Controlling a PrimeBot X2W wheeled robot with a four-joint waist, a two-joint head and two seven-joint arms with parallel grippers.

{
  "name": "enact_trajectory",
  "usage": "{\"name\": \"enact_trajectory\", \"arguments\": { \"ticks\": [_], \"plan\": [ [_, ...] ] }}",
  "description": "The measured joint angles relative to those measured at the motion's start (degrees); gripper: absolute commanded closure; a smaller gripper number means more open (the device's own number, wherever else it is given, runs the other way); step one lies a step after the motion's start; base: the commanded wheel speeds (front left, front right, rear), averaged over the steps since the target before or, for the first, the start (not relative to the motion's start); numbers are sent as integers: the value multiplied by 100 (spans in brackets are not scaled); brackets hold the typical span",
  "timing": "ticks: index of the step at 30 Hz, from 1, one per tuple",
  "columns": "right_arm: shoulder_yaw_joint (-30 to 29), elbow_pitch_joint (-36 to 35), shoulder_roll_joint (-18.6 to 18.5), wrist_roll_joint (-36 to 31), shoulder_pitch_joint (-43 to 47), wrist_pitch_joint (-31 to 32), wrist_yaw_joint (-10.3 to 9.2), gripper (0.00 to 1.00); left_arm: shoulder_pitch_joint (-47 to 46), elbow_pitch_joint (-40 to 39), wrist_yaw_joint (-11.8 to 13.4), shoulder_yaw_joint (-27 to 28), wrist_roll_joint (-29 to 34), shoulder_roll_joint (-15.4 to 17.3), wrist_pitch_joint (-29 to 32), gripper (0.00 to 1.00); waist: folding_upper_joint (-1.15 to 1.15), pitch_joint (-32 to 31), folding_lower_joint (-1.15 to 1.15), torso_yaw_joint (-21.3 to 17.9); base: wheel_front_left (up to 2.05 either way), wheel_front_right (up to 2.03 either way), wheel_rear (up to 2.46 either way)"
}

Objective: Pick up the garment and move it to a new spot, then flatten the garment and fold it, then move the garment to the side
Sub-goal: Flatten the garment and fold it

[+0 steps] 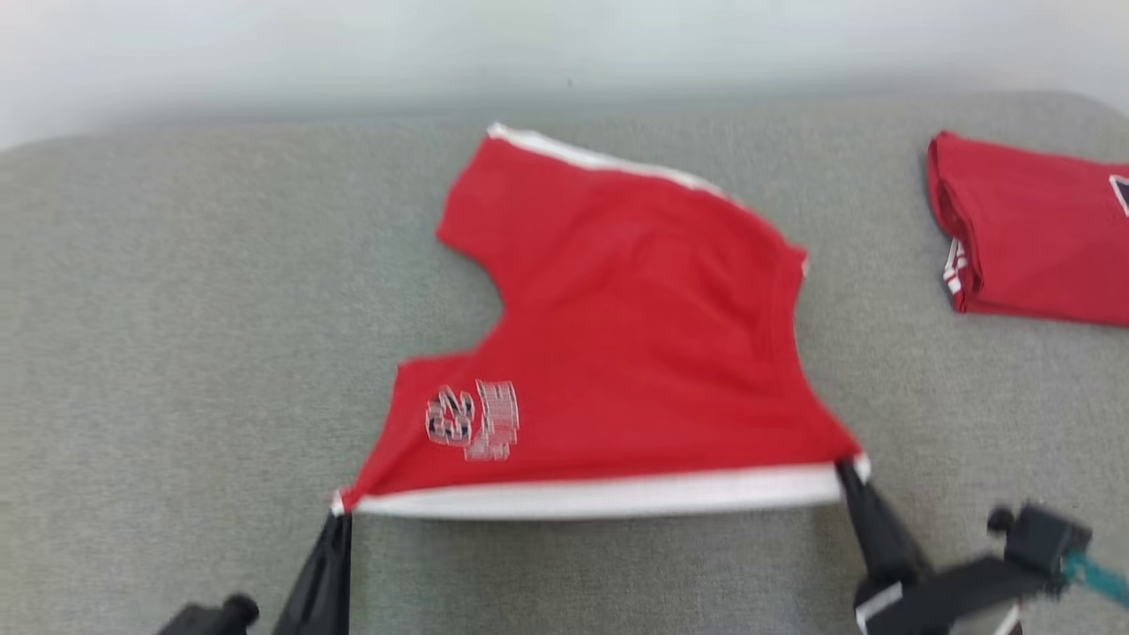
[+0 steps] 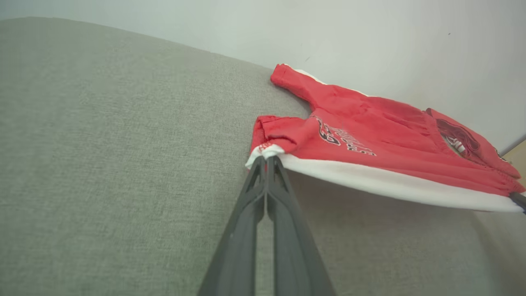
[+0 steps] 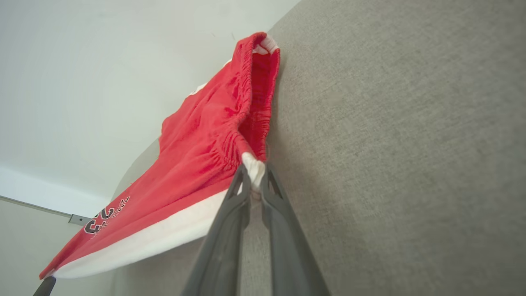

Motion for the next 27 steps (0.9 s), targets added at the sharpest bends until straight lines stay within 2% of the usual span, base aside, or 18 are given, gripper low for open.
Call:
{"name": "enact_trajectory", "arguments": {
  "ticks": [10, 16, 22, 27],
  "plan": [
    [-783, -739, 628, -452, 1579, 759, 2, 100, 675, 338, -270, 138, 281, -267, 1, 100, 0, -464, 0, 150, 0, 0, 0],
    [-1035, -1183, 924, -592, 1845, 1093, 2, 100, 662, 443, -406, 260, 505, -275, 0, 100, 1, -470, 1, 159, 0, 0, 0],
    [-960, -1457, 976, -432, 1524, 1339, -2, 100, -77, 277, -539, 229, 810, 94, 292, 100, 1, -345, 1, 8, 0, 0, 0],
    [-709, -1313, 978, 13, 1044, 1285, -3, 100, -977, 185, -780, 147, 985, 386, 754, 100, 2, -187, 2, -146, 0, 0, 0]
  ]
}}
